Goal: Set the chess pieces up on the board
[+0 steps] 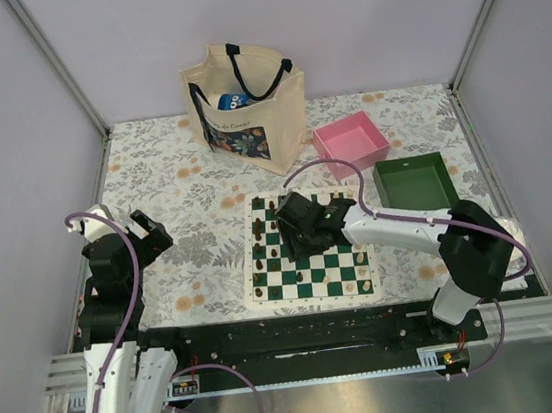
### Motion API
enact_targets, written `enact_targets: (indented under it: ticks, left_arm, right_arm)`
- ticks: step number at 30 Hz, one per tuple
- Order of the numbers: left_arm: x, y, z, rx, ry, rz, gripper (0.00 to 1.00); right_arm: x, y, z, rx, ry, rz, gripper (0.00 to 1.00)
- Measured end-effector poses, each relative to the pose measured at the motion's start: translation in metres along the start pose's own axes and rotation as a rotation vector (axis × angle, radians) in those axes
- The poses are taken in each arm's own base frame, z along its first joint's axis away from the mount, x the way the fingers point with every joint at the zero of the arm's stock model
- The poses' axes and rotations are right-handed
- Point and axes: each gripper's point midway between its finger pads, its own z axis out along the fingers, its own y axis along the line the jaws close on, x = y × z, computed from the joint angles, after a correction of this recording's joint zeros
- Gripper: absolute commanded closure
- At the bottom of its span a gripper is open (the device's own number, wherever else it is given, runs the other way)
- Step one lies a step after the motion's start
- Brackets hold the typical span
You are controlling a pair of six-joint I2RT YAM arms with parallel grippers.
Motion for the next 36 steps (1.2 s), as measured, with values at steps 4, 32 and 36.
enact_targets:
  ticks: [4,32,36]
  left_arm:
    - [0.000,0.000,0.000,0.002,0.001,-0.001,0.01]
    - [0.000,0.001,0.000,-0.002,0.001,-0.006,0.01]
    - [0.000,0.001,0.000,-0.002,0.001,-0.008,0.01]
  right_arm:
    - [0.006,0.001,0.001,0.006,0.009,0.020,0.42]
    - [0.045,0.006,0.016,0.054,0.106,0.054,0.52]
    - [0.045,0.006,0.017,0.054,0.108,0.054,0.59]
